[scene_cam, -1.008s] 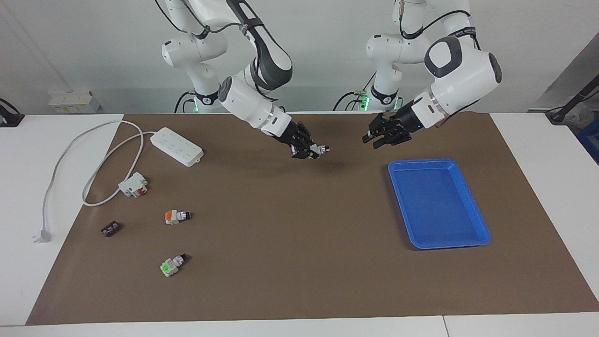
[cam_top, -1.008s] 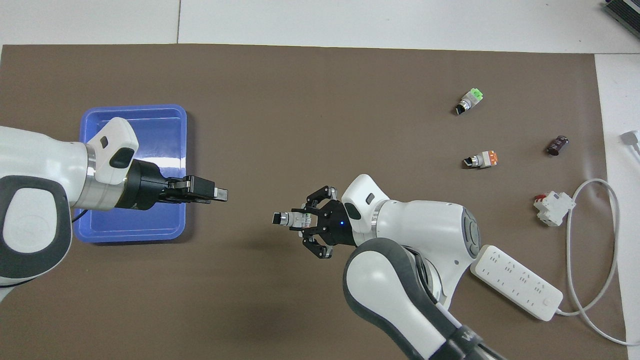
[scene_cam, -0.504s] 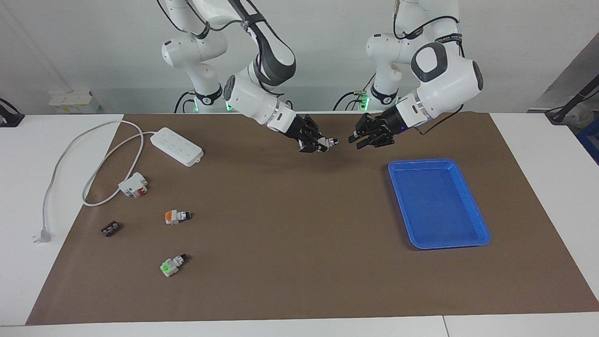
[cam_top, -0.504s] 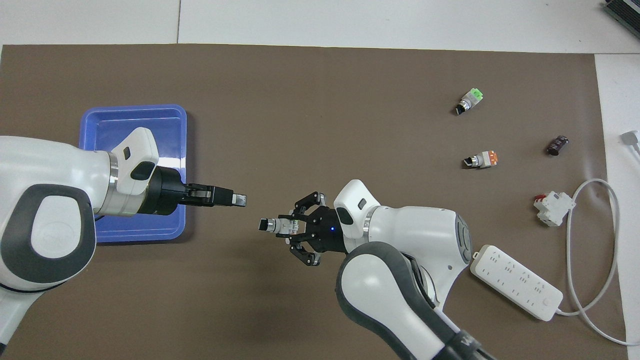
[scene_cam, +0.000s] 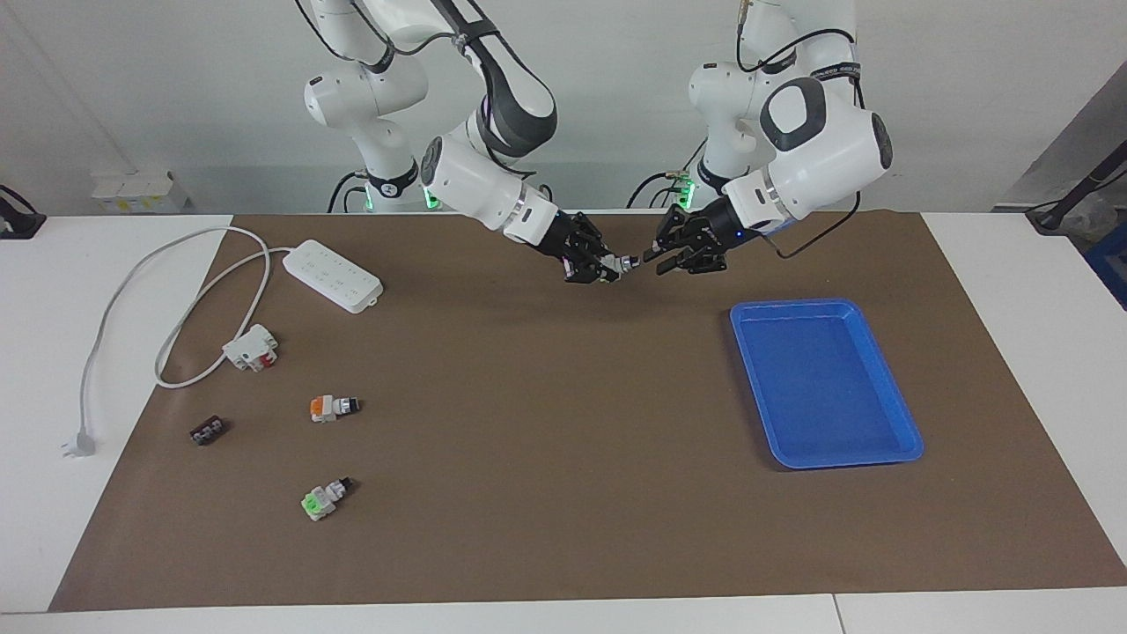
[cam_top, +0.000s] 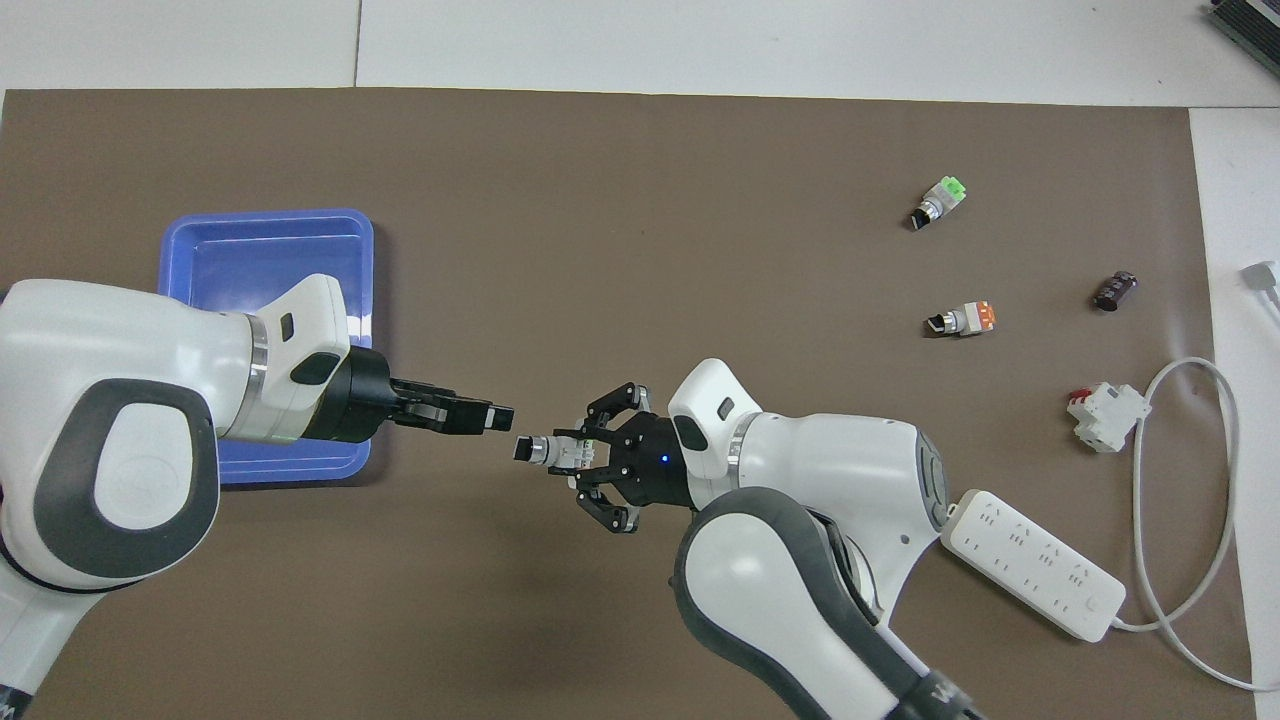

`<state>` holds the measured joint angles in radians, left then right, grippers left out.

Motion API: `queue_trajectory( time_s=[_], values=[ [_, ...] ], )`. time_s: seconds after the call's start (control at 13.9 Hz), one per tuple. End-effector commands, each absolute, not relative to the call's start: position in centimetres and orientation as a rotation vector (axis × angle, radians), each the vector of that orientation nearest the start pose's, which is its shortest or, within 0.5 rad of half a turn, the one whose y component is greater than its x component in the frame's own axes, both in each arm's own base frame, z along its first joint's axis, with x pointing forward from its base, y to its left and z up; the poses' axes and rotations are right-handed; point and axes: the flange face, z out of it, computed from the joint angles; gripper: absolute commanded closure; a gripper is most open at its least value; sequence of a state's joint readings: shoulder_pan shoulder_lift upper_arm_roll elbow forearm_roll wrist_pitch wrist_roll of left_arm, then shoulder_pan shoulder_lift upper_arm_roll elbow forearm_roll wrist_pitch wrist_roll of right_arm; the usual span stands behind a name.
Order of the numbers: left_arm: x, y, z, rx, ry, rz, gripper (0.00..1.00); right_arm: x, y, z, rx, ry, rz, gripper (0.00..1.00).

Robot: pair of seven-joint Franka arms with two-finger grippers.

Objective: Turn and place switch with both arms
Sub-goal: 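Bring the left gripper to the switch held by the right gripper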

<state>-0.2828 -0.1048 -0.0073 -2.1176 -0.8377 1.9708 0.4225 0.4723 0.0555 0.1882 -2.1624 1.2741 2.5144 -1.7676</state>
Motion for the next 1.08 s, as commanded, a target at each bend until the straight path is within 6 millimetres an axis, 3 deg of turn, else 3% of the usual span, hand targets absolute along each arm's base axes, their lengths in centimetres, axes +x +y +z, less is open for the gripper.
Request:
queue_trajectory(
  time_s=[0.0, 0.72, 1.01],
  values=[
    [47.6, -19.2, 47.1, 2.327, -0.461, 0.055, 0.65, 45.0, 33.8, 41.1, -1.796, -1.529, -0.868, 1.0],
    [46.7, -21.1, 47.0, 2.314, -0.515, 0.025, 0.68, 45.1, 33.7, 41.5, -1.809, -1.51, -0.872, 1.0],
    [46.5, -21.5, 46.9, 2.316, -0.535, 0.016, 0.77, 45.1, 33.7, 41.5, -1.813, -1.508, -0.874, 1.0]
  ],
)
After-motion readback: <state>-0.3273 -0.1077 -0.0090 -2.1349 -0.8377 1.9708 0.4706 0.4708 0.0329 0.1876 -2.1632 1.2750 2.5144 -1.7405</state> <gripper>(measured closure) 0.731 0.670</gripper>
